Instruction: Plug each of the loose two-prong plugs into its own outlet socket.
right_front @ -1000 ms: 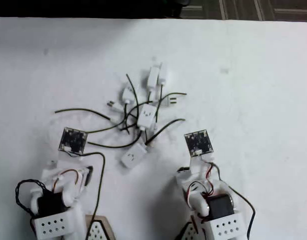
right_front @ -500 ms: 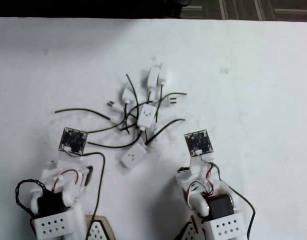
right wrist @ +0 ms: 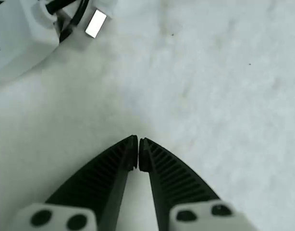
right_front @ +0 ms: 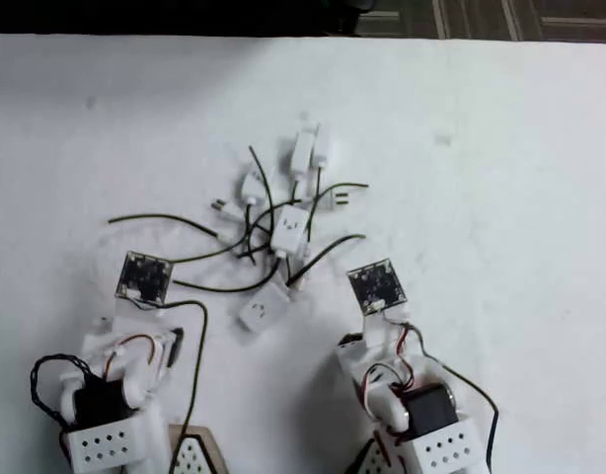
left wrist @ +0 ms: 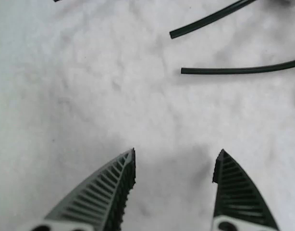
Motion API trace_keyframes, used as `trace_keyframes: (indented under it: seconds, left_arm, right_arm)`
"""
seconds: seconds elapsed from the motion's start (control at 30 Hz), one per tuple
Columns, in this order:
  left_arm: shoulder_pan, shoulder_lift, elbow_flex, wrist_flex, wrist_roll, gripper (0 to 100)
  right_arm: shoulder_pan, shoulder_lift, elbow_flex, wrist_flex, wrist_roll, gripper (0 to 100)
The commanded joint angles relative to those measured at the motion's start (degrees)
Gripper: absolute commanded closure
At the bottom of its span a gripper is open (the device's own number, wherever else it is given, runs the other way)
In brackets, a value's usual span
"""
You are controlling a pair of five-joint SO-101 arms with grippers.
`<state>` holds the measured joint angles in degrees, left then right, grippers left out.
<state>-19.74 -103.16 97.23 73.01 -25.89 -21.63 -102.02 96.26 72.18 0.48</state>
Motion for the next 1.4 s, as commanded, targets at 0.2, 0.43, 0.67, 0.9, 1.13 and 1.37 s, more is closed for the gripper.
trace_keyframes:
  seconds: [0.2,0.43,0.67,0.9,1.13,1.37]
  left_arm:
    - [-0.48,-0.13,-0.18,0.26,0.44,74]
    - [-0.48,-0.13,-0.18,0.26,0.44,74]
    - [-0.48,-0.13,-0.18,0.26,0.44,74]
    - [-0.48,-0.13,-0.18,0.26,0.44,74]
    - [-0.48,-0.13,-0.18,0.26,0.44,74]
    - [-0.48,-0.13,-0.18,0.26,0.44,74]
  right_arm:
    - [18.15,-0.57,-9.49,3.03,5.8,98.0]
    - [29.41,-0.13,-15.03,-2.68,10.2,97.9]
    - [22.02,0.04,-24.35,0.84,21.98,97.8]
    - [15.87,16.75,-38.59,3.38,21.89,97.8]
    - [11.12,49.63,-55.38,3.56,15.74,97.8]
    - [10.59,67.47,-61.8,-4.0,7.65,85.9]
